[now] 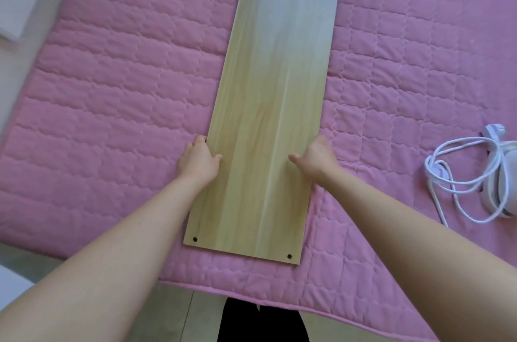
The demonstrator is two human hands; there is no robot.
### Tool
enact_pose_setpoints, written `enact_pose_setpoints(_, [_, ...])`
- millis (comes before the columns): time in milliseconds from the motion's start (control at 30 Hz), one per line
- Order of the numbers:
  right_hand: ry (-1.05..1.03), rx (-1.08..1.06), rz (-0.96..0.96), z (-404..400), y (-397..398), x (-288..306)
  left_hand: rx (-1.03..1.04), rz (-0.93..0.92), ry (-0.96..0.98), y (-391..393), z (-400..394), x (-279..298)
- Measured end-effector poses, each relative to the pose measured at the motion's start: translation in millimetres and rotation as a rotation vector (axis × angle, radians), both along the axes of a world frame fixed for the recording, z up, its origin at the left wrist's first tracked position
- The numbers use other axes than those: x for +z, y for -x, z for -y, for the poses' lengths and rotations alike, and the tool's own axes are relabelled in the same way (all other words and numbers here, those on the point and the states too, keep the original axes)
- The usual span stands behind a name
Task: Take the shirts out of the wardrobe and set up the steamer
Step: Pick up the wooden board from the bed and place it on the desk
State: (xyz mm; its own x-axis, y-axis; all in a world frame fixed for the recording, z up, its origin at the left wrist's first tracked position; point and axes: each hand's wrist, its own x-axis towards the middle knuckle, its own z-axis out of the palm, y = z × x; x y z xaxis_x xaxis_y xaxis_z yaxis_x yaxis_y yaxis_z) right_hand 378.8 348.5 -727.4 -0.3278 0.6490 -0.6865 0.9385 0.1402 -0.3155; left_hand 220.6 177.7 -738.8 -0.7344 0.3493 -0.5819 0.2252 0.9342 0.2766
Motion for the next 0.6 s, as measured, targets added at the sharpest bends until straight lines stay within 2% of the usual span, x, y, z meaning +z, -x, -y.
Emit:
enact_pose_setpoints(167, [0.042, -0.023, 0.023, 11.4, -18.9, 3.7, 0.024, 0.165, 0.000, -3.7, 11.1, 0.0])
enact_pose_setpoints(367, [0.107, 0.022, 0.075, 52.8, -65.5, 7.8, -0.048, 0.170, 0.124, -56.4, 57.7, 7.6])
enact_pose_setpoints(600, [0.234, 0.073, 0.157, 78.8, -98.6, 13.6, 0.003, 0.183, 0.163, -94.7, 110.5, 13.0])
